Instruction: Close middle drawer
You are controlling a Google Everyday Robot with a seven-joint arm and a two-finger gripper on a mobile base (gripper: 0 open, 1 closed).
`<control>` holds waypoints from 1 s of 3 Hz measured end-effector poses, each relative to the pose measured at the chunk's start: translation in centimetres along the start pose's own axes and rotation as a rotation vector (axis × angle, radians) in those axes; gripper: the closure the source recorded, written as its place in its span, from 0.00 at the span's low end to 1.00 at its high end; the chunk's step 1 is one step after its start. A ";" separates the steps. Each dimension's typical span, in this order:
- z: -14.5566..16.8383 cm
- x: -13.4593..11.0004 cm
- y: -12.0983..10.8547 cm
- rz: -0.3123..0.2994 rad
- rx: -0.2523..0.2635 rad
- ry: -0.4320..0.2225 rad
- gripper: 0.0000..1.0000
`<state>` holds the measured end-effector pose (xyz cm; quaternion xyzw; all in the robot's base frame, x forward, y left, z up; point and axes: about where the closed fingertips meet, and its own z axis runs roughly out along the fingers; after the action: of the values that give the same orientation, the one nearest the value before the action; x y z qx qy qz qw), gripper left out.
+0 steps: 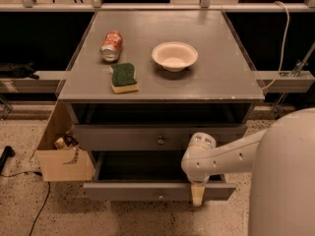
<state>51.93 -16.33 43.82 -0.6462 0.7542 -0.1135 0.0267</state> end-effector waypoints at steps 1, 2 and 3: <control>-3.7 1.3 2.4 -0.048 0.084 0.080 0.00; -6.5 3.7 7.2 -0.045 0.127 0.169 0.00; -6.4 3.8 9.6 -0.025 0.120 0.179 0.00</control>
Offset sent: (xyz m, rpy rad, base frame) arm -0.1855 -0.0427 0.0702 -0.2701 -0.1544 -0.2290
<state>40.79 -17.82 48.45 -0.6402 0.7372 -0.2160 -0.0034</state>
